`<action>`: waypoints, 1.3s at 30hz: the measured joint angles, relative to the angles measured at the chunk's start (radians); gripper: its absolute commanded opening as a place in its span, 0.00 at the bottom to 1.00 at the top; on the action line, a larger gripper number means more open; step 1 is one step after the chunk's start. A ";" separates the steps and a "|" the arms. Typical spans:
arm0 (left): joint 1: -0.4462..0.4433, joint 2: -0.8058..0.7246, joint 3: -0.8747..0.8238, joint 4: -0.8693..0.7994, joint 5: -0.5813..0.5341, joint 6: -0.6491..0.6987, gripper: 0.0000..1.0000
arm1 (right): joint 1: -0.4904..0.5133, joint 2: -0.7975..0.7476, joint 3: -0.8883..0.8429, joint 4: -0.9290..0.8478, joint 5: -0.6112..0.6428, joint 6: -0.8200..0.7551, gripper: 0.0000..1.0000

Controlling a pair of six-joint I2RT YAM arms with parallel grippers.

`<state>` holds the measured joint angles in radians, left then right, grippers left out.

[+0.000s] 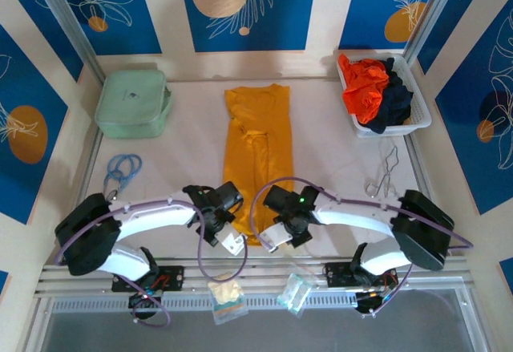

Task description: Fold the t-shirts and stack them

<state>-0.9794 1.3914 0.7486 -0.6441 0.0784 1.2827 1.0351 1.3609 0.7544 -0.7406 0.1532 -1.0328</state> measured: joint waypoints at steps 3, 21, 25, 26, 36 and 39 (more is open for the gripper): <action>-0.025 -0.089 0.002 -0.016 -0.031 -0.044 0.00 | 0.011 -0.097 0.000 -0.032 -0.008 0.025 0.00; 0.097 -0.211 0.176 -0.025 -0.150 -0.155 0.00 | -0.292 -0.182 0.233 -0.071 -0.045 0.055 0.00; 0.199 -0.122 0.243 0.055 -0.140 -0.146 0.00 | -0.388 -0.073 0.325 -0.018 -0.045 0.039 0.00; 0.220 -0.094 0.262 0.076 -0.139 -0.140 0.00 | -0.408 -0.047 0.344 -0.006 -0.045 0.036 0.00; 0.358 0.187 0.428 0.219 -0.137 -0.116 0.00 | -0.541 0.165 0.433 0.125 -0.044 0.056 0.00; 0.387 0.253 0.444 0.256 -0.140 -0.114 0.00 | -0.572 0.224 0.445 0.181 -0.044 0.082 0.00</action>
<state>-0.5926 1.6444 1.1927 -0.3882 -0.0620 1.1687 0.4633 1.5845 1.1995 -0.5598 0.1093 -0.9512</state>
